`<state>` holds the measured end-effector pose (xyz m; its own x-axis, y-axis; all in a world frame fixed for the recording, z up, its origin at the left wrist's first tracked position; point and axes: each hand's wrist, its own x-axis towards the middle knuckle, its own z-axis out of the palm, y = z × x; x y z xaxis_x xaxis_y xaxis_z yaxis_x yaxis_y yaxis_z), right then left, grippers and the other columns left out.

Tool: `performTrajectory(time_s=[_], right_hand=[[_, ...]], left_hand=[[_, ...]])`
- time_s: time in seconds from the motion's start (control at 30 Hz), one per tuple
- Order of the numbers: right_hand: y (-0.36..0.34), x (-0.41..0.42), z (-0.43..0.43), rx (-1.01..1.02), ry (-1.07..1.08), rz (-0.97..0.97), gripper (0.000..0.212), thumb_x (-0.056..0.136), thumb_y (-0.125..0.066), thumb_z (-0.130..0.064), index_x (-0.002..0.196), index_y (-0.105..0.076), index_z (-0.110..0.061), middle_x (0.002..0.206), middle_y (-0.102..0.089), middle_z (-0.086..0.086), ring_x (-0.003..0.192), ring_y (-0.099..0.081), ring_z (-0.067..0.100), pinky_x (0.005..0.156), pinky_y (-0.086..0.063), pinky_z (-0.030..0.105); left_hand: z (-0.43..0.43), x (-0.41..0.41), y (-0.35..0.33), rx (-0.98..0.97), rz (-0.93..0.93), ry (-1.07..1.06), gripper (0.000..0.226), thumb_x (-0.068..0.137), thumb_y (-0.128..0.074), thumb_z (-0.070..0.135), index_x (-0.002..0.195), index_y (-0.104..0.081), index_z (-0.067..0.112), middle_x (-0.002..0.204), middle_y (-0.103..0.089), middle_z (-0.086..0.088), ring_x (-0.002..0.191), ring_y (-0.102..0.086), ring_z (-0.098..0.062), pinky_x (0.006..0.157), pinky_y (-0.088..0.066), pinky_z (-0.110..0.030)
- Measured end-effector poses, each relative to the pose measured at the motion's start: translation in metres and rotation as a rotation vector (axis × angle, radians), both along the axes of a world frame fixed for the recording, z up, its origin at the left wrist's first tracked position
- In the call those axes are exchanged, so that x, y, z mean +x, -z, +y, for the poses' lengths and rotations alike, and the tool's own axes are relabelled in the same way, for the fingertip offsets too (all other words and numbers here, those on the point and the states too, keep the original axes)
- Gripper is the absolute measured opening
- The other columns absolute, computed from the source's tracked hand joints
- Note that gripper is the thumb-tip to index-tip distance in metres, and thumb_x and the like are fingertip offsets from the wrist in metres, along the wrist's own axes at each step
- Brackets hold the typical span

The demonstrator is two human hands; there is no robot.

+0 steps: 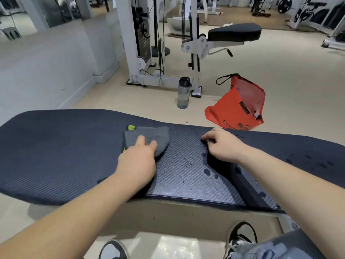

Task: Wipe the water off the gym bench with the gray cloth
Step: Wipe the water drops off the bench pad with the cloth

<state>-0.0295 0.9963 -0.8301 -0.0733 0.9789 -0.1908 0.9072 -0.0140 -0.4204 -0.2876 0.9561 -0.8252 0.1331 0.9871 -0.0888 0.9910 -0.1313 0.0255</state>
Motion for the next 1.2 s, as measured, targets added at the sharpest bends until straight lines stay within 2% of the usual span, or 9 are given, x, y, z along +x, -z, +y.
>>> performTrajectory(time_s=[0.07, 0.2, 0.3, 0.43, 0.6, 0.7, 0.83, 1.0, 1.2], right_hand=[[0.000, 0.002, -0.001, -0.005, 0.004, 0.001, 0.040, 0.098, -0.044, -0.012, 0.129, -0.069, -0.020, 0.137, -0.056, 0.003, 0.129, -0.053, 0.024, 0.112, -0.041, 0.037], [-0.001, 0.003, 0.000, 0.005, 0.015, 0.010, 0.041, 0.096, -0.045, -0.010, 0.128, -0.069, -0.020, 0.136, -0.058, 0.002, 0.131, -0.052, 0.024, 0.112, -0.040, 0.036], [-0.004, 0.001, -0.002, 0.017, 0.039, 0.065, 0.050, 0.096, -0.045, -0.008, 0.144, -0.056, -0.020, 0.148, -0.055, 0.005, 0.139, -0.049, 0.025, 0.116, -0.036, 0.033], [-0.010, 0.004, -0.008, 0.045, 0.064, 0.153, 0.056, 0.098, -0.043, -0.005, 0.152, -0.047, -0.017, 0.151, -0.054, 0.007, 0.141, -0.048, 0.022, 0.114, -0.032, 0.025], [-0.015, 0.021, -0.008, 0.072, 0.117, 0.132, 0.051, 0.095, -0.043, -0.002, 0.141, -0.059, -0.015, 0.146, -0.059, 0.006, 0.135, -0.053, 0.024, 0.114, -0.039, 0.031], [-0.016, 0.037, -0.012, 0.081, 0.192, 0.110, 0.057, 0.091, -0.043, -0.002, 0.143, -0.058, -0.018, 0.144, -0.061, 0.006, 0.132, -0.055, 0.026, 0.108, -0.043, 0.033], [-0.012, 0.059, -0.018, 0.052, 0.246, 0.066, 0.055, 0.088, -0.046, -0.004, 0.139, -0.061, -0.020, 0.140, -0.063, 0.005, 0.130, -0.056, 0.026, 0.107, -0.047, 0.038], [-0.009, 0.077, -0.020, 0.034, 0.281, 0.055, 0.055, 0.085, -0.046, -0.014, 0.136, -0.061, -0.028, 0.141, -0.064, -0.001, 0.131, -0.057, 0.024, 0.108, -0.047, 0.041], [-0.009, 0.082, -0.021, -0.022, 0.255, 0.078, 0.054, 0.086, -0.045, -0.012, 0.135, -0.063, -0.029, 0.141, -0.063, -0.003, 0.131, -0.055, 0.023, 0.108, -0.046, 0.041]], left_hand=[[-0.020, 0.017, -0.006, -0.071, -0.010, 0.068, 0.044, 0.091, -0.052, 0.015, 0.134, -0.045, 0.022, 0.122, -0.039, -0.008, 0.096, -0.063, -0.035, 0.067, -0.041, -0.038], [-0.068, 0.045, -0.005, -0.178, -0.186, 0.377, 0.040, 0.092, -0.050, 0.023, 0.130, -0.047, 0.031, 0.119, -0.041, -0.005, 0.095, -0.063, -0.038, 0.074, -0.048, -0.041], [-0.031, 0.032, 0.002, -0.050, -0.112, 0.235, 0.041, 0.093, -0.050, 0.028, 0.133, -0.049, 0.035, 0.121, -0.044, -0.005, 0.098, -0.064, -0.038, 0.078, -0.050, -0.042], [0.002, 0.018, 0.000, 0.003, -0.003, -0.033, 0.030, 0.096, -0.050, 0.017, 0.125, -0.052, 0.013, 0.120, -0.045, -0.011, 0.089, -0.062, -0.037, 0.067, -0.040, -0.039], [-0.047, 0.061, -0.001, -0.146, -0.135, 0.287, 0.025, 0.094, -0.052, 0.021, 0.118, -0.051, 0.013, 0.108, -0.036, -0.005, 0.096, -0.064, -0.038, 0.070, -0.045, -0.040], [-0.008, 0.052, 0.003, -0.033, -0.141, 0.195, 0.032, 0.094, -0.049, 0.030, 0.126, -0.053, 0.025, 0.120, -0.046, -0.006, 0.099, -0.063, -0.037, 0.079, -0.053, -0.043], [0.026, 0.047, 0.004, 0.037, -0.064, -0.038, 0.031, 0.096, -0.049, 0.018, 0.126, -0.052, 0.013, 0.123, -0.044, -0.014, 0.095, -0.063, -0.041, 0.066, -0.041, -0.040], [0.001, 0.098, 0.007, -0.076, -0.083, 0.240, 0.023, 0.094, -0.050, 0.017, 0.117, -0.054, 0.014, 0.111, -0.039, -0.008, 0.095, -0.065, -0.040, 0.068, -0.040, -0.039], [0.062, 0.105, 0.006, 0.130, 0.100, 0.113, 0.033, 0.094, -0.047, 0.012, 0.122, -0.056, 0.025, 0.122, -0.049, -0.006, 0.114, -0.048, -0.033, 0.071, -0.038, -0.038]])
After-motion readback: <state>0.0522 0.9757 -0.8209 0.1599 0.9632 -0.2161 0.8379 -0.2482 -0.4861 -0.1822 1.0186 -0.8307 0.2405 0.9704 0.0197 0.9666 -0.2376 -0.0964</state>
